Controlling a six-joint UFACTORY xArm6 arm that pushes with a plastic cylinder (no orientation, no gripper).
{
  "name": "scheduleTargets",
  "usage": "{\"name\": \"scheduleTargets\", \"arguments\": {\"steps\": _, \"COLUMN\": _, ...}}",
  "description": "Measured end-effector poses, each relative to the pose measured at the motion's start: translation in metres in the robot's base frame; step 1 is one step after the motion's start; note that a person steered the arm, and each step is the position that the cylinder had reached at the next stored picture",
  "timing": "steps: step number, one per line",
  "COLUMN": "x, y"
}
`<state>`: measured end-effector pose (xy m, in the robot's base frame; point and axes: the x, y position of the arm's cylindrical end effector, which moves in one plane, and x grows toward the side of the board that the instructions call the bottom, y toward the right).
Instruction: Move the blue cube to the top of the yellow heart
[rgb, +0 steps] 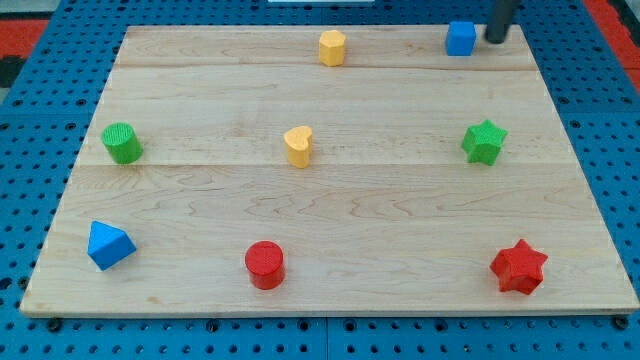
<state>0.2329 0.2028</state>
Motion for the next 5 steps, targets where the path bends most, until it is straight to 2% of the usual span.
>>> {"name": "scheduleTargets", "arguments": {"steps": 1, "x": -0.018, "y": -0.037}}
{"name": "scheduleTargets", "arguments": {"steps": 2, "x": -0.041, "y": -0.027}}
{"name": "scheduleTargets", "arguments": {"steps": 3, "x": -0.007, "y": -0.108}}
{"name": "scheduleTargets", "arguments": {"steps": 4, "x": 0.057, "y": -0.158}}
{"name": "scheduleTargets", "arguments": {"steps": 5, "x": 0.086, "y": -0.197}}
